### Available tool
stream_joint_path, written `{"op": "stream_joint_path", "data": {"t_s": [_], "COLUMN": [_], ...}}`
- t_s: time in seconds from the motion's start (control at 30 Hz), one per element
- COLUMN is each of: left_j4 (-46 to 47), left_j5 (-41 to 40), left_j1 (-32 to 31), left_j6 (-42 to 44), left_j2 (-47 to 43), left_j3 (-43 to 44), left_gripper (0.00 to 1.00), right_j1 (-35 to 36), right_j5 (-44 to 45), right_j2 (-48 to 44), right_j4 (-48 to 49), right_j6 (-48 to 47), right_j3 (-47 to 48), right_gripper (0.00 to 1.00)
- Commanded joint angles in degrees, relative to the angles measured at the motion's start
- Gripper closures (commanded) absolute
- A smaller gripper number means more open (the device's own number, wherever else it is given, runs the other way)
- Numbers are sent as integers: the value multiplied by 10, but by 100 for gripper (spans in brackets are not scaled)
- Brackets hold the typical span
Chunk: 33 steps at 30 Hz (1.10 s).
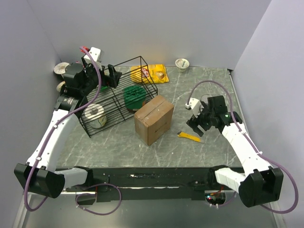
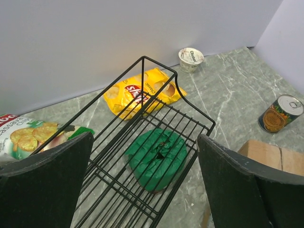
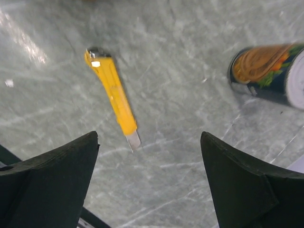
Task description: Unpack the express box
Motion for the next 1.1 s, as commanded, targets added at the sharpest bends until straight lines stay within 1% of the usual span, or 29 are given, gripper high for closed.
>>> {"op": "stream_joint_path", "data": {"t_s": [0.0,0.03,0.07,0.1,0.13,0.2,0.3,0.57,0.67,0.7,0.83,0.87,1.07], "left_j4": [9,7,3,-1,-3,-8,-12,-11,-12,-14,-20,-21,-25], "left_j5": [22,26,53,65,71,75,72,49,53,60,42,35,24], "left_j1": [-2,-2,-2,-3,-5,-10,-12,-12,-12,-12,-12,-12,-12], "left_j6": [-10,-7,0,16,22,25,24,33,33,57,67,73,90], "left_j2": [6,7,7,7,7,6,4,4,5,5,4,4,2], "left_j3": [7,8,7,5,2,-6,-13,-25,-25,-23,-12,-10,0], "left_gripper": [4,4,3,3,3,4,3,3,3,4,4,4,4], "right_j1": [-54,-60,-70,-71,-71,-72,-69,-58,-29,-21,24,40,54], "right_j5": [-53,-51,-52,-51,-50,-54,-61,-83,-84,-81,-56,-50,-23], "right_j2": [6,12,15,20,21,21,26,102,132,144,172,188,229], "right_j4": [-23,-20,-20,-19,-13,16,52,82,88,89,117,123,142], "right_j6": [-81,-102,-115,-144,-152,-163,-169,-174,-184,-190,-190,-191,-187], "right_j3": [-31,-40,-50,-73,-86,-124,-150,-90,-75,-72,-68,-64,-66], "right_gripper": [10,12,14,18,20,21,21,24,27,27,28,30,38]}}
